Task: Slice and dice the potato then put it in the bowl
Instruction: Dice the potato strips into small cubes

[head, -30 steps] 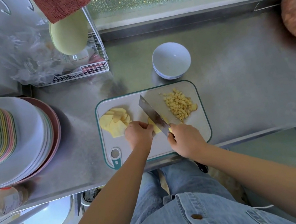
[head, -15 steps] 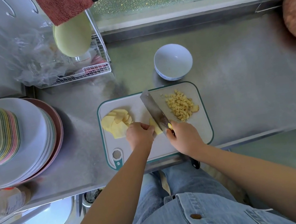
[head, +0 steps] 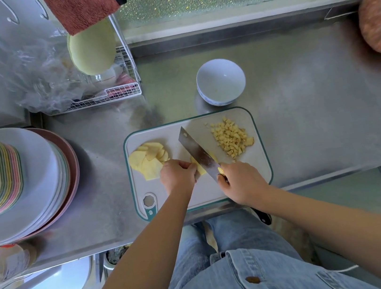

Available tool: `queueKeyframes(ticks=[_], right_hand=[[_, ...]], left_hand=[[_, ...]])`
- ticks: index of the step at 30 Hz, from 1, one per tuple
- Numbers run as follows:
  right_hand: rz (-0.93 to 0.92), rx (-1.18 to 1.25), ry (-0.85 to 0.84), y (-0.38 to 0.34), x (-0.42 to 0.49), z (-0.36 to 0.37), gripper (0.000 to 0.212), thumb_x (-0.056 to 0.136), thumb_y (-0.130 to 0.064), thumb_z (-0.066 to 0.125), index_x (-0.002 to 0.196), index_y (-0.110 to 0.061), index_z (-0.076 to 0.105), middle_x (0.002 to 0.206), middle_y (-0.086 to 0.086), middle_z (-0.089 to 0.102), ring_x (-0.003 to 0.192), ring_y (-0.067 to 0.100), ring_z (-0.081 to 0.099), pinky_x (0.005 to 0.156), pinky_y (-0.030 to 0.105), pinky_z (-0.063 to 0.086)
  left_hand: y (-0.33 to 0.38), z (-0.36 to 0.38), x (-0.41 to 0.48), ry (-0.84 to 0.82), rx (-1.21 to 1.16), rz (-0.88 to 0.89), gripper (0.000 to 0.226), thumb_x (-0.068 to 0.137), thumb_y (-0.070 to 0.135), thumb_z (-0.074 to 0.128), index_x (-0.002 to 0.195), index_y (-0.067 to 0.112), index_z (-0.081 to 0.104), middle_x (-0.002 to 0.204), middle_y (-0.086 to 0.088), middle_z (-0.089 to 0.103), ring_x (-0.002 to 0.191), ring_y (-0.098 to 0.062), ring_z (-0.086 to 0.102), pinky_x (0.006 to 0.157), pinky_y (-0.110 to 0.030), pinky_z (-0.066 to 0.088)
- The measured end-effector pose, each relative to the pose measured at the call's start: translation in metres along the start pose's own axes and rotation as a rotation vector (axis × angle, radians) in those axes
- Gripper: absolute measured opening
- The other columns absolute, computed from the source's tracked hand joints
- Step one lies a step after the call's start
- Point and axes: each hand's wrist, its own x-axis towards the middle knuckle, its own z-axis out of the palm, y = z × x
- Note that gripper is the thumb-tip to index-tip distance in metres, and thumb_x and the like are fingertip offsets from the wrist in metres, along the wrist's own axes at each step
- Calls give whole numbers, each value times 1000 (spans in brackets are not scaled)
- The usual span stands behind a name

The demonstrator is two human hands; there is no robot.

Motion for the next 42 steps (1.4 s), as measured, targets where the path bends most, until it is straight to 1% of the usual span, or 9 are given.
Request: queueKeyframes(ticks=[6, 11, 20, 29, 33, 36, 38, 40, 42], right_hand=[[29, 10, 11, -5, 1, 8, 19, 95, -21, 41, 78, -13, 37, 58, -5, 31, 63, 24, 40, 59, 31, 28], [43, 11, 46, -9, 11, 13, 21, 96, -24, 40, 84, -11, 50, 73, 8, 56, 73, 29, 58, 60, 31, 33], [54, 131, 89, -2, 11, 5, 26, 95, -27, 44, 74, -12, 40, 60, 1, 42, 60, 24, 45, 57, 31, 31], [6, 103, 79, 1, 2, 5, 24, 95, -24, 44, 74, -12, 41, 63, 4, 46, 61, 25, 47, 56, 33, 31], [84, 338, 143, 11, 6, -8, 38, 95, -20, 49, 62, -17, 30, 52, 0, 36, 49, 16, 35, 51, 30, 24], [165, 471, 226, 22, 7, -21, 44, 93, -17, 52, 58, -17, 26, 49, -2, 32, 47, 14, 29, 50, 30, 23], [203, 526, 237, 32, 5, -26, 43, 92, -18, 52, 58, -17, 27, 49, -2, 31, 48, 17, 29, 51, 33, 27], [236, 570, 234, 42, 2, -28, 41, 93, -19, 51, 60, -16, 26, 51, -1, 30, 50, 19, 30, 51, 35, 31], [257, 583, 233, 48, -1, -28, 40, 93, -20, 51, 62, -16, 26, 53, 0, 30, 51, 20, 30, 52, 35, 32]], left_hand=[[2, 0, 3, -13, -8, -23, 24, 74, 7, 64, 51, 15, 66, 58, -7, 69, 63, -23, 69, 66, -33, 59], [2, 0, 3, -15, 1, -33, 20, 76, 9, 64, 56, 11, 69, 58, -8, 69, 64, -21, 69, 66, -31, 58], [-1, -1, -2, 14, -4, -42, 27, 79, 10, 62, 54, 14, 70, 52, 0, 67, 58, -15, 67, 59, -23, 54], [-4, 4, 0, 10, 61, -22, 18, 75, 13, 60, 61, 12, 72, 60, -3, 69, 67, -21, 68, 61, -29, 56], [-13, 3, 4, 30, 221, 257, 8, 82, 15, 62, 89, 16, 64, 87, 1, 66, 77, -19, 61, 60, -22, 44], [-12, -1, 12, 12, 543, 677, 36, 78, 5, 64, 111, 17, 57, 115, -5, 52, 102, -22, 53, 79, -30, 49], [-3, -4, 18, -62, 767, 906, 54, 76, -1, 61, 125, 19, 51, 136, -7, 41, 122, -27, 42, 97, -35, 42], [6, -6, 26, -199, 1007, 1046, 68, 79, 1, 59, 140, 25, 38, 155, -4, 21, 139, -27, 24, 109, -37, 28], [13, -4, 35, -296, 1176, 1115, 72, 83, 6, 58, 146, 28, 29, 158, 1, 14, 142, -23, 17, 111, -34, 22]])
